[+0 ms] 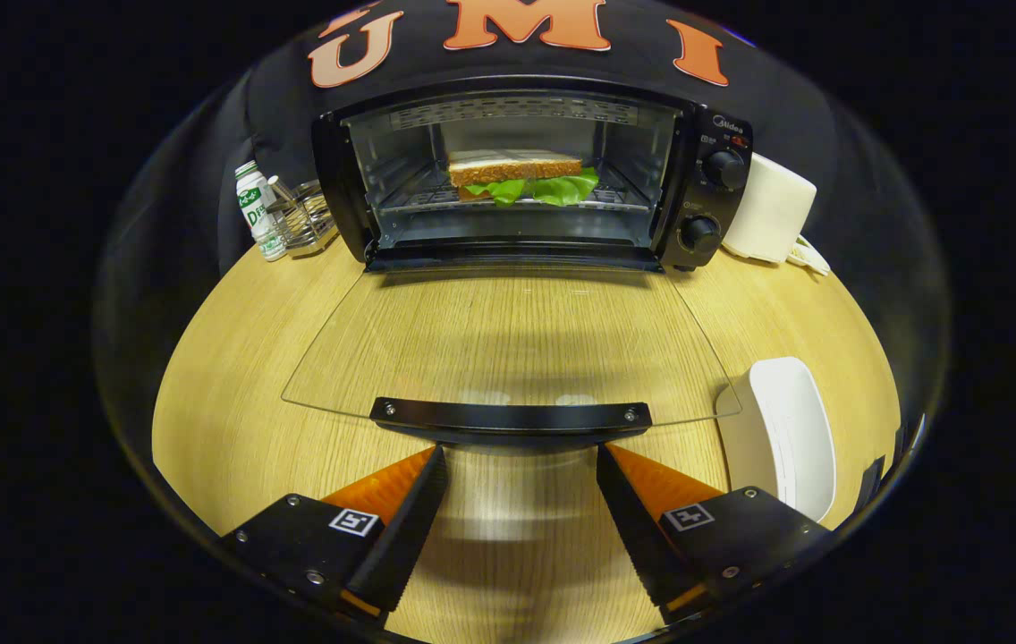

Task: Open the toaster oven, put the food inside, and close the toaster oven door.

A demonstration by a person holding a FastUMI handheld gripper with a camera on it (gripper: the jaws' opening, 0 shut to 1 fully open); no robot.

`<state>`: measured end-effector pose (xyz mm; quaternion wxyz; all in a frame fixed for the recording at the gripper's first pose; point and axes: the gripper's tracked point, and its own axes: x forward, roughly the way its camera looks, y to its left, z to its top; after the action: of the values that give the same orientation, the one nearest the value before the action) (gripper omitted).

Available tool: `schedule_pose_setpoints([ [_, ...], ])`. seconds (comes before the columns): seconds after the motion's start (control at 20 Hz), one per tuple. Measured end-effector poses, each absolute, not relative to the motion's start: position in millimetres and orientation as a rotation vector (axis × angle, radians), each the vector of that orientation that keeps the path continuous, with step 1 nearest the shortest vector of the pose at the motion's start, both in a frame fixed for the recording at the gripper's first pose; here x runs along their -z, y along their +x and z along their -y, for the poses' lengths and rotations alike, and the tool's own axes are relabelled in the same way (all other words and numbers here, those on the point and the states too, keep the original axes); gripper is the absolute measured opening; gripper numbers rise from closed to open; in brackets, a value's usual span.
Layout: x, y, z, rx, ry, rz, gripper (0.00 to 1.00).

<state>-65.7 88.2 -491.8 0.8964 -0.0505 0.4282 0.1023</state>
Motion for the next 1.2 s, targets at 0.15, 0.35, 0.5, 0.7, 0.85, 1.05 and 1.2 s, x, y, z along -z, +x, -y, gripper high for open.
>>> schedule_pose_setpoints([
  [0.15,483,-65,-88,-0.215,-0.104,-0.885,0.99],
  [0.35,470,-68,-86,-0.220,-0.092,-0.870,1.00],
  [0.5,457,-65,-89,-0.228,-0.061,-0.852,1.00],
  [0.7,430,-56,-90,-0.235,-0.035,-0.808,1.00],
  [0.85,406,-42,-97,-0.237,0.020,-0.765,1.00],
  [1.05,374,-16,-101,-0.237,0.054,-0.682,0.99],
  [1.2,358,3,-107,-0.233,0.063,-0.637,1.00],
])
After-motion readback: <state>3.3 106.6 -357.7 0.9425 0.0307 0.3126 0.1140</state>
